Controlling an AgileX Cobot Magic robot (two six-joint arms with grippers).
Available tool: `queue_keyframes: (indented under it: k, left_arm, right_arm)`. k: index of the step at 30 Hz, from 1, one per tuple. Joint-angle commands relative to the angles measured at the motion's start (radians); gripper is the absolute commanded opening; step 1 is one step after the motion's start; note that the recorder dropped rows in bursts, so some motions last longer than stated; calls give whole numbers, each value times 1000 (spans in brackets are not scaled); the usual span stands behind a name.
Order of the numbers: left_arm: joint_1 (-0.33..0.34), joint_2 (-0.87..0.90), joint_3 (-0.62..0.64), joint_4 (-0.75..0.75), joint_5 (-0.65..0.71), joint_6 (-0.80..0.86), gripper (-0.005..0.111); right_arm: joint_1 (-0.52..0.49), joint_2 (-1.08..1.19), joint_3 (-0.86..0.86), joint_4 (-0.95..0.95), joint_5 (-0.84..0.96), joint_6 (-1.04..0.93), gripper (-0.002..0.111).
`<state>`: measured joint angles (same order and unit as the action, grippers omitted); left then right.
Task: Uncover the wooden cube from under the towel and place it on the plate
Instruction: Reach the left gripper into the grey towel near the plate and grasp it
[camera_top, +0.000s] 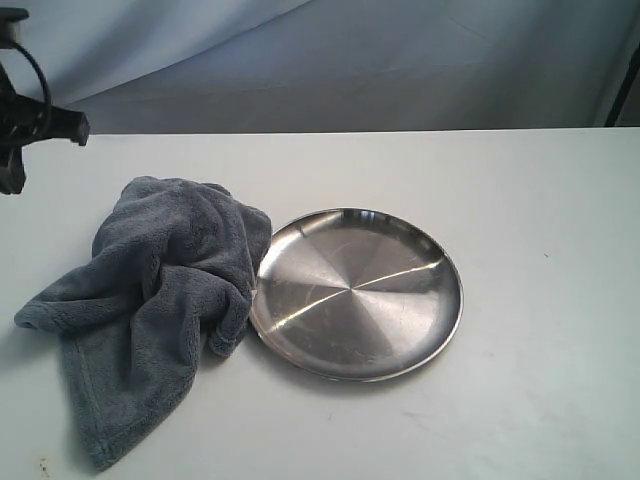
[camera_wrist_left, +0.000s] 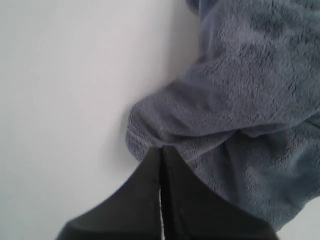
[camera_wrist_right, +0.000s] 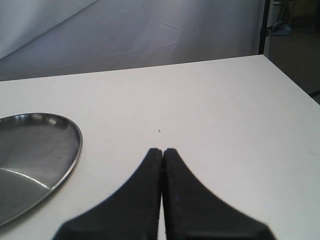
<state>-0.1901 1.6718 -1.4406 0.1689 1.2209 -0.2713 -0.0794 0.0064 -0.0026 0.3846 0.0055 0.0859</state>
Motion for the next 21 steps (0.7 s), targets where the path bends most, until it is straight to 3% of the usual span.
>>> queue_keyframes:
  k: [1, 5, 10, 14, 21]
  left_arm:
    - [1, -114, 170, -5, 0, 0, 0]
    - [1, -247, 369, -5, -128, -4, 0]
    - [-1, -370, 570, -205, -214, 329, 0]
    - [-8, -377, 666, -247, -236, 347, 0]
    - [-260, -377, 685, -194, -320, 347, 0]
  right_arm:
    - [0, -6, 3, 5, 12, 4, 3]
    - [0, -6, 3, 5, 12, 4, 3]
    - [0, -6, 3, 5, 12, 4, 3]
    - [0, -6, 3, 5, 12, 4, 3]
    - [0, -6, 3, 5, 12, 4, 3]
